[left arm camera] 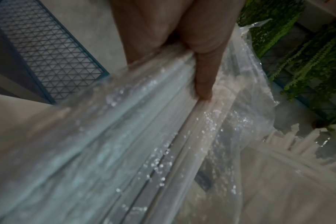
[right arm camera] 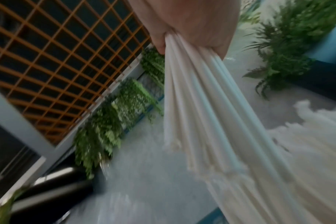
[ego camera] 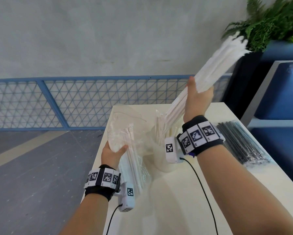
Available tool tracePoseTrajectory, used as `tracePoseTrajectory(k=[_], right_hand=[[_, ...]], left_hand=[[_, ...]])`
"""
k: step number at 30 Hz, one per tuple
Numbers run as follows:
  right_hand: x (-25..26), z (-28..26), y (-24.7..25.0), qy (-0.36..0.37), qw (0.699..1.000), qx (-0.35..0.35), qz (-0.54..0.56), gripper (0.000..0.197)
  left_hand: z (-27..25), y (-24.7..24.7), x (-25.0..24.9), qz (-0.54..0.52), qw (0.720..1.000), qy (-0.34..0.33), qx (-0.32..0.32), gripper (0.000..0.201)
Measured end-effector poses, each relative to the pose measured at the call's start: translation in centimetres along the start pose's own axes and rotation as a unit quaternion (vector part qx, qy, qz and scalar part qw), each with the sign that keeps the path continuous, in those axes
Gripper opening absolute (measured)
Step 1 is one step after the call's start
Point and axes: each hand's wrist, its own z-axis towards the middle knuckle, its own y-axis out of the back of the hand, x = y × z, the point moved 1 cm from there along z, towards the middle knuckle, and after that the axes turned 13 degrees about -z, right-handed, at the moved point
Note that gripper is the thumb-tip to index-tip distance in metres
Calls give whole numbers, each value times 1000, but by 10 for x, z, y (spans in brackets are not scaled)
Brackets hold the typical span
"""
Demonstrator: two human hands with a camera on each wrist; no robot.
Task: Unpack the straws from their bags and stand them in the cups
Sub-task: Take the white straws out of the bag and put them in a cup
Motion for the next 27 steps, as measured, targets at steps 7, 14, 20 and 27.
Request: tracePoseTrajectory(k=[7,14,20,27], right_hand=[[-56,-36,-8,3,969,160,-189,37],[-62,-39,-9,50,961,170,-211,45],[-63,-45,6,151,964,99,-196,45],[-84,-45,11,220,896,116,-369,15]], left_hand=[[-3,-6,4,4,1000,-12,26,42],[-6,-5,3,-3,999,-8,33,41],[-7,-5,2,-5,999,-7,39,41],[-8,-10,1,-3,998,-10,56,42]])
